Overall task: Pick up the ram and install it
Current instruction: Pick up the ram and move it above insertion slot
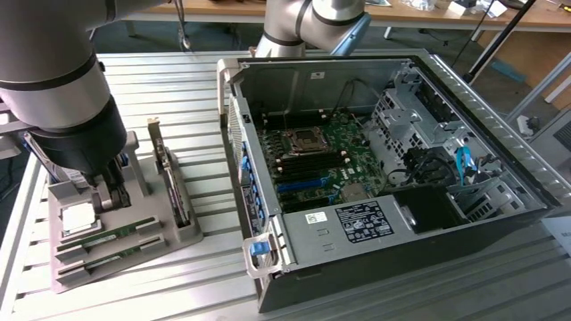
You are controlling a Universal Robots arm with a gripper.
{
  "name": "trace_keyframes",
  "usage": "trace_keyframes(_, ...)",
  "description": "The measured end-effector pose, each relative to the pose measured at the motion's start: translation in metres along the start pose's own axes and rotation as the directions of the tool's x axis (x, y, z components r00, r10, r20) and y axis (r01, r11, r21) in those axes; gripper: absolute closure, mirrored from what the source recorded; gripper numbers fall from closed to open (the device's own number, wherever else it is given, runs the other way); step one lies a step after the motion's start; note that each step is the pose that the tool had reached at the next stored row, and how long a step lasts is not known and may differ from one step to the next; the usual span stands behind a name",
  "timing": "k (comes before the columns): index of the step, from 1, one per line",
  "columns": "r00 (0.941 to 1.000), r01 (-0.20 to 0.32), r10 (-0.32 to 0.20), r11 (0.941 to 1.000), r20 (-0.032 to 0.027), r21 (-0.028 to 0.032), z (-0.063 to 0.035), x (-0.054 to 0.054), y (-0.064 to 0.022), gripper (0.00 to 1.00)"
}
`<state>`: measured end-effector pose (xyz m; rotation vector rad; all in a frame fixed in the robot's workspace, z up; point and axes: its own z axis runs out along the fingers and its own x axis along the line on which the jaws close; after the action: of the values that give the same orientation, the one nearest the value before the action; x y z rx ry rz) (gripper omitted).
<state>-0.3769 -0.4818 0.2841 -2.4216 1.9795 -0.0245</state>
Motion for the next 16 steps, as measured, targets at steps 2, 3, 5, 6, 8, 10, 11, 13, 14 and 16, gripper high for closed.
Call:
trace_keyframes(2,1.0,0.0,0.0,1.0,0.0,0.0,0.0041,0.0,0.0001,0.89)
trace_keyframes(3,1.0,0.0,0.0,1.0,0.0,0.0,0.006,0.0,0.0001,0.89)
trace_keyframes(5,1.0,0.001,-0.001,1.0,0.0001,0.0001,0.0096,0.0,0.0002,0.89)
trace_keyframes(6,1.0,0.001,-0.001,1.0,0.0001,0.0001,0.0118,0.0,0.0002,0.89)
trace_keyframes(8,1.0,0.001,-0.001,1.0,0.0001,0.0,0.0155,0.0,0.0003,0.89)
trace_keyframes(10,1.0,0.001,-0.001,1.0,0.0001,-0.0001,0.0213,0.0,0.0004,0.89)
trace_keyframes(11,1.0,0.001,-0.001,1.0,0.0001,-0.0001,0.0249,0.0,0.0005,0.89)
trace_keyframes(13,1.0,0.002,-0.002,1.0,0.0001,-0.0003,0.0304,0.0,0.0006,0.89)
trace_keyframes(14,1.0,0.002,-0.002,1.0,0.0001,-0.0002,0.0326,0.0,0.0007,0.89)
trace_keyframes(16,1.0,0.002,-0.002,1.0,0.0001,-0.0004,0.0357,0.002,0.0011,0.89)
